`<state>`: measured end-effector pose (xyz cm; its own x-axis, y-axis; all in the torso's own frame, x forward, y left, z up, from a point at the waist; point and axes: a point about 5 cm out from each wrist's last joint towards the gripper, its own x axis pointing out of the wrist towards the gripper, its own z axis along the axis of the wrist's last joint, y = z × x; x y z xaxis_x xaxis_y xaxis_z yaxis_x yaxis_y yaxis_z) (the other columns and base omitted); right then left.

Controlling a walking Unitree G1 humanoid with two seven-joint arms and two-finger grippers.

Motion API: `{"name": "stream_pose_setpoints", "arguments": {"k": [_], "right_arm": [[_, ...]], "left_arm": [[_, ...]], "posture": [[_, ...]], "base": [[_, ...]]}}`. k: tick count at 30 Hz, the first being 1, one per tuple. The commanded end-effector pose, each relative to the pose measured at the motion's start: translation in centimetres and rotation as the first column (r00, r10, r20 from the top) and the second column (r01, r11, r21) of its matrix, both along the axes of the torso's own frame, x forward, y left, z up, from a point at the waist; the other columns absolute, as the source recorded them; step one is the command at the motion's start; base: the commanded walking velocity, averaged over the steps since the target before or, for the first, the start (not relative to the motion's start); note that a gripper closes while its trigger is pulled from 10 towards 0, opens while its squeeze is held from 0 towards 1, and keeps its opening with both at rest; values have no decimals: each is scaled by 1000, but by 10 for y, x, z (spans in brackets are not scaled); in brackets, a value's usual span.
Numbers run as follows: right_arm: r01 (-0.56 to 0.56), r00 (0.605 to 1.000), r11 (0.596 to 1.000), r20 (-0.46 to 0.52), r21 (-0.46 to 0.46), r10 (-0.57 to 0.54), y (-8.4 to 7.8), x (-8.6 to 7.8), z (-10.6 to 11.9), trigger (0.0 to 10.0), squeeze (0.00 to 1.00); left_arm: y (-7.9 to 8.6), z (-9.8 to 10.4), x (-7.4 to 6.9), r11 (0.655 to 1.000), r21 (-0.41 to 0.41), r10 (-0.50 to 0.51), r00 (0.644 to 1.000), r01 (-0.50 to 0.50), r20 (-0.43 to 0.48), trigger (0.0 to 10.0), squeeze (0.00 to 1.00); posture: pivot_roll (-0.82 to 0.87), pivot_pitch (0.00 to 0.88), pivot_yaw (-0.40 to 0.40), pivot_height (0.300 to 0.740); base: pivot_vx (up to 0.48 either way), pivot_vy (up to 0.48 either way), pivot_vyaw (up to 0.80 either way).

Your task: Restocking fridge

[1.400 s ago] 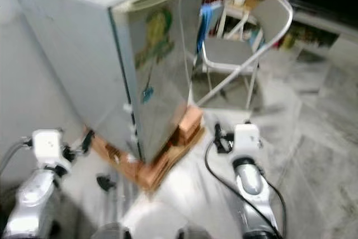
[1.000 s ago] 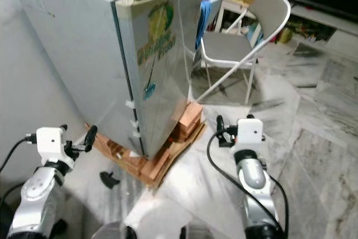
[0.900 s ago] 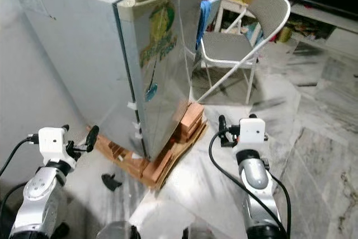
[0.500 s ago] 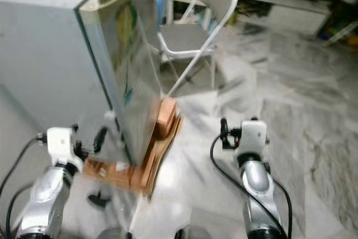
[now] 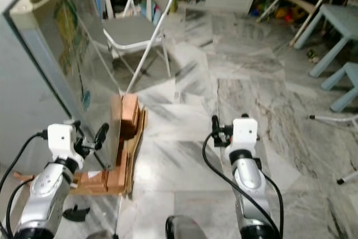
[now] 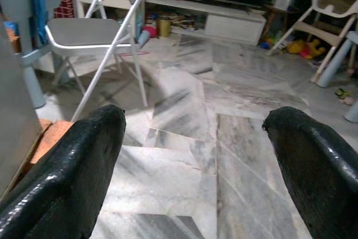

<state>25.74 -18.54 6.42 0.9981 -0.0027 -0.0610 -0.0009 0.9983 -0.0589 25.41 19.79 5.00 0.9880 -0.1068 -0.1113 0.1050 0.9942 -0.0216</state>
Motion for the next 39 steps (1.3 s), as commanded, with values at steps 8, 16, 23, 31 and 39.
{"name": "stream_pose_setpoints", "arguments": {"k": [8, 16, 23, 31, 39], "right_arm": [[0, 1000, 1000, 15, -8, 0, -3, 1, 4, 10000, 0], [2, 1000, 1000, 12, 11, -2, -2, -1, 3, 10000, 0], [-19, 1000, 1000, 7, 15, 19, 3, -2, 2, 10000, 0], [-20, 1000, 1000, 3, 10, 20, 1, -4, 1, 10000, 0], [-18, 1000, 1000, 0, 10, 18, 1, -5, 0, 10000, 0]], "left_arm": [[7, 4, 17, 995, 51, 82, 996, -83, 17, 10000, 0], [2, 16, 43, 997, 68, 41, 998, -45, 55, 10000, 0], [-3, 22, 62, 995, 86, 34, 998, -39, 61, 10000, 0], [-16, 25, 79, 995, 94, 27, 998, -31, 49, 10000, 0], [-13, 20, 83, 989, 116, 91, 996, -90, -2, 10000, 0]], "posture": [[-23, 18, -50, 740], [-21, 21, -55, 740], [-35, 21, -57, 740], [-39, 23, -54, 740], [-37, 25, -51, 740]], "base": [[0, 0, 0], [0, 0, 0], [0, 0, 0], [0, 0, 0], [0, 0, 0]]}}
